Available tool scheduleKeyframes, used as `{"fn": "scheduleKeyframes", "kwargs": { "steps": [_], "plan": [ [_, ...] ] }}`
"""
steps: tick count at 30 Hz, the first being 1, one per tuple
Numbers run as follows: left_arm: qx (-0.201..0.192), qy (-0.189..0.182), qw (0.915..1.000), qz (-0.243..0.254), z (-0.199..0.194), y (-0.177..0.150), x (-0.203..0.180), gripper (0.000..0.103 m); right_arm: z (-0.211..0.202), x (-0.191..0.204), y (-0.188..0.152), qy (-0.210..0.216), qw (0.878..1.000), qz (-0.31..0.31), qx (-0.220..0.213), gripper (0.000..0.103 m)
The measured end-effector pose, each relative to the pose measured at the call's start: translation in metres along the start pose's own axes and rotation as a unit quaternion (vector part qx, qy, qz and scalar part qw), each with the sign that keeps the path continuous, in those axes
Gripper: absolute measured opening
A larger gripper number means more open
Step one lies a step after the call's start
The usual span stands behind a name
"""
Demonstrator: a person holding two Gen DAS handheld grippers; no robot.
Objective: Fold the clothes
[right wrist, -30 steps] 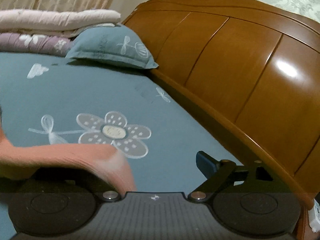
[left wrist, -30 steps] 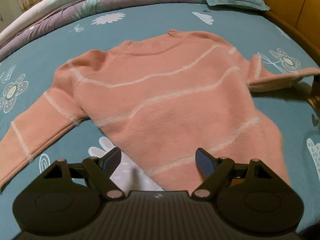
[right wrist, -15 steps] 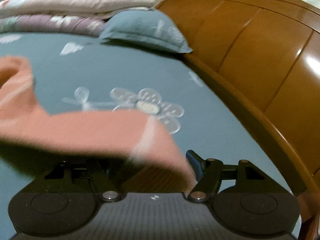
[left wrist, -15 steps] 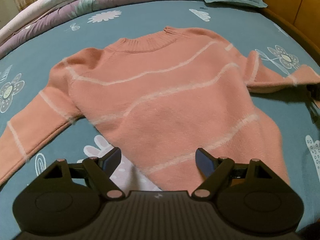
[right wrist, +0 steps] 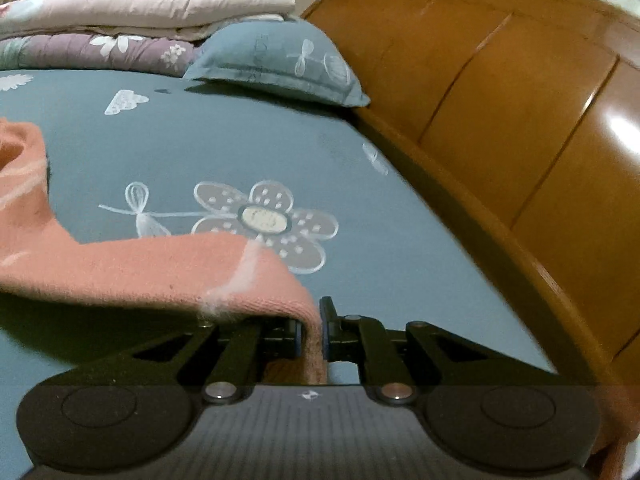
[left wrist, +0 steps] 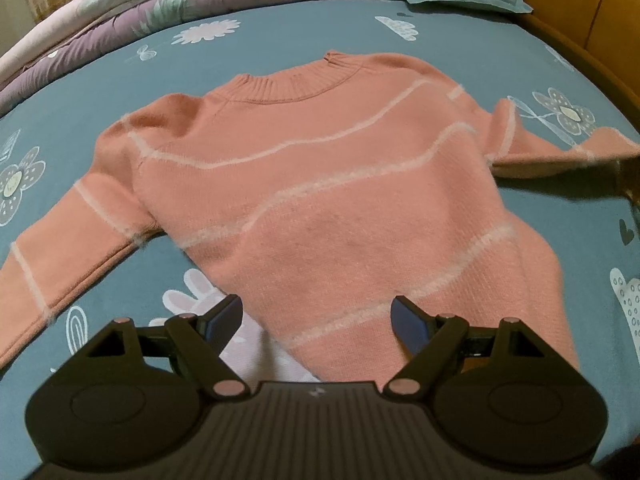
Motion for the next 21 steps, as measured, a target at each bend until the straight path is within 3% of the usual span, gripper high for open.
{"fn": "scheduleKeyframes", "kwargs": {
  "steps": [13,21],
  "plan": [
    [-0.005,-0.005,1.0000,-0.001,-0.002,0.001,0.007,0.082,-0.003,-0.065,0.035,-0.102,0.994,0.026,-0.039,0.012],
    [-0.008,-0.010,0.9999,-0.001,-0.002,0.002,0.011,0.082,0.016,-0.104,0.013,-0.150,0.987,0.063,0.003,0.014]
  ]
}}
Point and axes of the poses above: each gripper's, at about its wrist camera, not at the fingertips, and z roughly the way its jaws point, x to its left, y to its top, the point moved 2 cm from there along z, roughly the way its jaws point, and after that the axes turned 3 degrees about x, right-handed, at the moved point
